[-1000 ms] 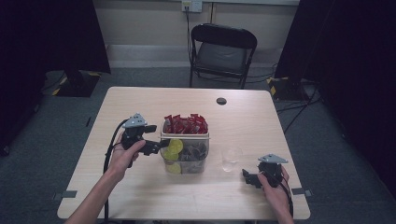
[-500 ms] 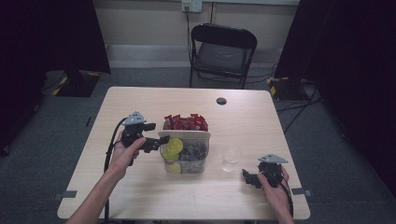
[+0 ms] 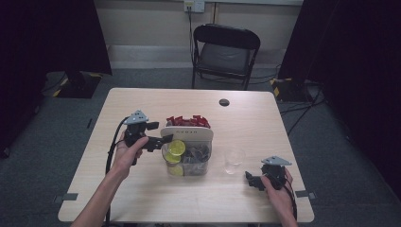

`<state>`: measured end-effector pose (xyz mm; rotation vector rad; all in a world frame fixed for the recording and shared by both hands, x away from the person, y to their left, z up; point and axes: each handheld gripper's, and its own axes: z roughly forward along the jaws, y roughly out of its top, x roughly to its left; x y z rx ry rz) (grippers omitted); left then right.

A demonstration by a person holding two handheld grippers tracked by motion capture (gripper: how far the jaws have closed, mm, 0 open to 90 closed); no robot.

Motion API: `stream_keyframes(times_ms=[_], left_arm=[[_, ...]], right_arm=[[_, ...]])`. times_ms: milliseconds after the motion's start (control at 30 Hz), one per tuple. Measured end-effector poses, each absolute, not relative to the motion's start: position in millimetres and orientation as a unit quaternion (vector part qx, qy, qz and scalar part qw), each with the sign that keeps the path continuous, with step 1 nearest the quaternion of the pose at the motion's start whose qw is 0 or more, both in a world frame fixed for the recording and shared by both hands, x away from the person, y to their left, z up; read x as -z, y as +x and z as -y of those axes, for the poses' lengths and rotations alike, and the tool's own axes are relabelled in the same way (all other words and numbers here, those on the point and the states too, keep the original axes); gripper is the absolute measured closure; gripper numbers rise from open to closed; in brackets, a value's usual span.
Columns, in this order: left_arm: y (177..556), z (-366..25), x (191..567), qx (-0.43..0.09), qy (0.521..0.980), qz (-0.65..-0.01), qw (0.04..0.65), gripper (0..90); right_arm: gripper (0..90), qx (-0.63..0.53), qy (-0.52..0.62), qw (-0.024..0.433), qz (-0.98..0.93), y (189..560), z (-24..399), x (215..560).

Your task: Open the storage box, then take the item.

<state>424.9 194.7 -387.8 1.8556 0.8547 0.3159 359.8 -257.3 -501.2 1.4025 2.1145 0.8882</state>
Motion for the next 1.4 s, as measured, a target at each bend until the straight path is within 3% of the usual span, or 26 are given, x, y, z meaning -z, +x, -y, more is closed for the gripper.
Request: stream_keyframes(times_ms=[433, 833, 900, 967, 1400], left_arm=[[429, -196, 392, -0.156, 0.77, -0.381, 0.487, 15.6], [432, -197, 391, -0.144, 0.766, -0.385, 0.494, 13.8], [432, -197, 391, -0.143, 0.767, -0.383, 0.494, 13.8], [433, -198, 391, -0.14, 0.769, -0.382, 0.492, 13.7], [432, -197, 390, -0.144, 0.772, -0.382, 0.487, 14.1]], right_arm=[[2.6, -0.319, 0.51, 0.222, -0.767, 361, 257, 501], [2.8, -0.318, 0.512, 0.223, -0.766, 361, 257, 501], [4.3, -0.318, 0.512, 0.221, -0.767, 361, 258, 500], [14.9, -0.317, 0.505, 0.218, -0.772, 360, 259, 498], [18.9, -0.341, 0.485, 0.194, -0.781, 348, 252, 483]])
